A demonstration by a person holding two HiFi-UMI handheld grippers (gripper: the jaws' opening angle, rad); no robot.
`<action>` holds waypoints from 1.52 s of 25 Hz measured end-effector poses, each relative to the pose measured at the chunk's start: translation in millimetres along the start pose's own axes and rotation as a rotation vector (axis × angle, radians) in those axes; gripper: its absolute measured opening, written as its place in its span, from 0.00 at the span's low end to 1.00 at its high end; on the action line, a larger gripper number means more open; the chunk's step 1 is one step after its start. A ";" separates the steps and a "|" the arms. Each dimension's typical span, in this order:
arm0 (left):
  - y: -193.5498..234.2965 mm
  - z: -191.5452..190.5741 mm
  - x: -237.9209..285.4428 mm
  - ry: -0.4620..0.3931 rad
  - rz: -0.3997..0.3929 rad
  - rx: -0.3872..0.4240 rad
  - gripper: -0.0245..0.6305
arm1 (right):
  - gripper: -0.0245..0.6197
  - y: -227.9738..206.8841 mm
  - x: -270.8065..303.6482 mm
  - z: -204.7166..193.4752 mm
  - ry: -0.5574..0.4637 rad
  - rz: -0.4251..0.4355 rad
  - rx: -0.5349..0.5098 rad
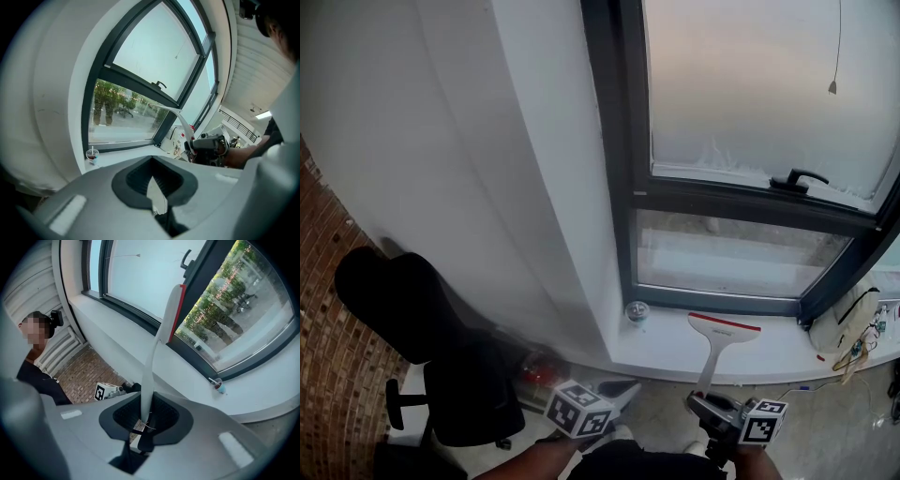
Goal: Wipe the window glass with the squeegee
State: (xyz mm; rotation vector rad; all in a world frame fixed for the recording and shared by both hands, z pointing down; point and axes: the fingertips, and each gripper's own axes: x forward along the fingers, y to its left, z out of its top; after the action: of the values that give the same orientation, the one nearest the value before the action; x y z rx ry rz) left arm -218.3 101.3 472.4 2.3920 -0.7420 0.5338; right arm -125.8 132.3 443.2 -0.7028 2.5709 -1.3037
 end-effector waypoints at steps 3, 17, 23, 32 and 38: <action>8.5 0.2 -7.8 0.004 -0.012 0.010 0.04 | 0.17 -0.8 11.6 2.4 -0.011 -0.012 -0.005; 32.1 2.0 -24.4 0.012 -0.056 0.026 0.04 | 0.17 2.5 47.3 12.3 -0.056 -0.046 -0.034; 35.1 -1.3 -21.7 0.016 -0.051 0.002 0.04 | 0.17 1.9 50.9 15.2 -0.052 -0.036 -0.028; 39.1 14.4 -2.3 -0.011 -0.015 -0.019 0.04 | 0.17 -14.9 54.5 32.1 0.006 0.006 -0.050; 44.9 39.4 7.5 -0.042 0.014 -0.020 0.04 | 0.17 -23.3 65.2 63.2 0.029 0.032 -0.107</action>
State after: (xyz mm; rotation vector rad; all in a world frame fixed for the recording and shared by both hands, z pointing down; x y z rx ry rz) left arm -232.2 43.3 464.5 2.3872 -0.7794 0.4807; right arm -152.5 43.9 427.4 -0.6619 2.6797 -1.1833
